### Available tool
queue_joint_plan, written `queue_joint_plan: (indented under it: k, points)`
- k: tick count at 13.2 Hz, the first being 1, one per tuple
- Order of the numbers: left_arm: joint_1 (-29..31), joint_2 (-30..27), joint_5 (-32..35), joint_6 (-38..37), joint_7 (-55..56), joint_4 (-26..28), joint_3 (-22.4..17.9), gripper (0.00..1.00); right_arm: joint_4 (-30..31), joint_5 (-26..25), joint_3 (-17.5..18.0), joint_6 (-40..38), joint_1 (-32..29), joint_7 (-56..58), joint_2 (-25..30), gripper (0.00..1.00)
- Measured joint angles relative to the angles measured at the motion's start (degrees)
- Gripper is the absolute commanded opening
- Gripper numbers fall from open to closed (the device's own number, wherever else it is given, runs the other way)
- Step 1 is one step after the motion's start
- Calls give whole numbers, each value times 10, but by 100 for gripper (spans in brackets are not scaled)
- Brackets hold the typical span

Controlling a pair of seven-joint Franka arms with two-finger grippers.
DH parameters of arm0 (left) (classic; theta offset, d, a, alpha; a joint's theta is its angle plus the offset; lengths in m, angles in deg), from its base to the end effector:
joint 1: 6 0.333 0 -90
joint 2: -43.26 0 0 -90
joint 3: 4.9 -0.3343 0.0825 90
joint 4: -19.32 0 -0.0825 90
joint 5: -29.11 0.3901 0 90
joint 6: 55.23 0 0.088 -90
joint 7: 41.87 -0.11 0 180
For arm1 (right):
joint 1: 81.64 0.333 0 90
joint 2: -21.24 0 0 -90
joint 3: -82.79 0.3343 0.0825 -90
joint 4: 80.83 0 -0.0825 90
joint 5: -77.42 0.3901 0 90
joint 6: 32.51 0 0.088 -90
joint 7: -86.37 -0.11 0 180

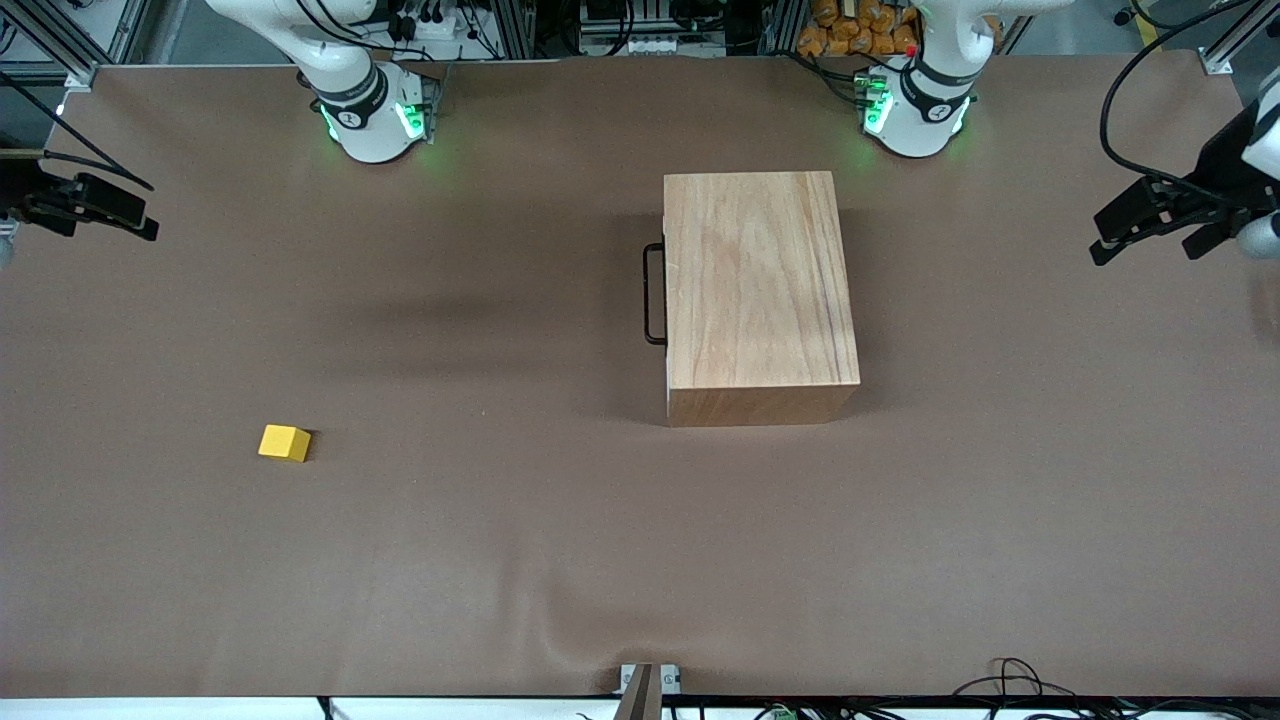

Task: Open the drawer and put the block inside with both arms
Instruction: 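Move the left gripper toward the wooden drawer box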

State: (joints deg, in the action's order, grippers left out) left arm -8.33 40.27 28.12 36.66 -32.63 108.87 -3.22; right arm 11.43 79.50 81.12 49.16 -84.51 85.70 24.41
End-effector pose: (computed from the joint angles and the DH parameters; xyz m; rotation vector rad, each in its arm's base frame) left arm 0.5457 -0.0406 0.6756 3.1088 0.1416 0.1410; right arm 0.5244 -0.0377 0.6397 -3.0901 0.1358 0.1985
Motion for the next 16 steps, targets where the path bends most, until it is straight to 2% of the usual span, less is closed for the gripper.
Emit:
queue_joint_plan:
  k: [10, 16]
  points:
    - [3, 6, 2, -7, 0, 0, 5, 100, 5, 0, 1, 9, 0, 0, 0, 100]
    - [-43, 39, 2, -7, 76, -4, 54, 100, 6, 0, -1, 9, 0, 0, 0, 100]
